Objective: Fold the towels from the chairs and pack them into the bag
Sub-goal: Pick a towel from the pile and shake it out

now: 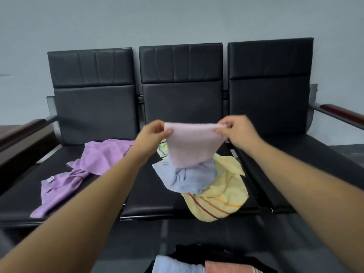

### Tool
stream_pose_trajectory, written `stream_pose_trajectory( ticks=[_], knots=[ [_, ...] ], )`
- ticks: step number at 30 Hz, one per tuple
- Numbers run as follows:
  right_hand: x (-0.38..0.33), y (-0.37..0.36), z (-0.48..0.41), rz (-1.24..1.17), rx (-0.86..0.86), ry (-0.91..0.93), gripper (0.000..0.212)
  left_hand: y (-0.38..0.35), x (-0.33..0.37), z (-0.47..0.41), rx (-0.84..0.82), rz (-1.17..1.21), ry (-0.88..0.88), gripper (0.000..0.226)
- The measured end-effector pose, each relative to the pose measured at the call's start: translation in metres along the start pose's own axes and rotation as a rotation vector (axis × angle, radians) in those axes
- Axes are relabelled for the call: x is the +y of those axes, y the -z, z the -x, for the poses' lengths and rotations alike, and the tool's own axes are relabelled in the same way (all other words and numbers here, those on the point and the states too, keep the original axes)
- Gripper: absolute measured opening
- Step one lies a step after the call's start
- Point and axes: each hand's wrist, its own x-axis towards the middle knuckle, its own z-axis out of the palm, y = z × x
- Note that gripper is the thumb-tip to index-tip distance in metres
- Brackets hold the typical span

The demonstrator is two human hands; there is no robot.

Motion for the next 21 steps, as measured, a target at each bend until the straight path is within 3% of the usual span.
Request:
stream_pose_trajectory(
  ticks=[5,9,11,13,16,19,21],
  knots=[
    [0.059,-0.03,0.067,0.152,-0.207,-0.012,0.006,-0.011,-0.067,0.067,-0.267,0.087,0.195,0.017],
    [0.074,-0.026,0.083,-0.091,-0.523,-0.205,0.007,-0.005,-0.089,0.081,-0.442,0.231,0.383,0.039],
    [0.078,-0.027,0.076,-0.188,-0.625,-0.332,0.013,-0.004,-0.097,0.075,-0.466,0.236,0.427,0.036],
    [0.084,-0.033,0.063,-0.145,-0.615,-0.377,0.015,-0.009,-0.104,0.069,-0.413,0.193,0.436,0.024],
    [0.098,-0.052,0.035,-0.054,-0.477,-0.401,0.013,-0.021,-0.121,0.051,-0.196,0.121,0.431,0.015],
    [0.112,-0.078,0.003,-0.02,-0.349,-0.434,0.016,-0.033,-0.141,0.024,-0.004,0.09,0.445,0.019],
    [0.119,-0.096,-0.018,-0.03,-0.256,-0.441,0.029,-0.04,-0.15,0.002,0.084,0.051,0.43,0.019]
  ],
)
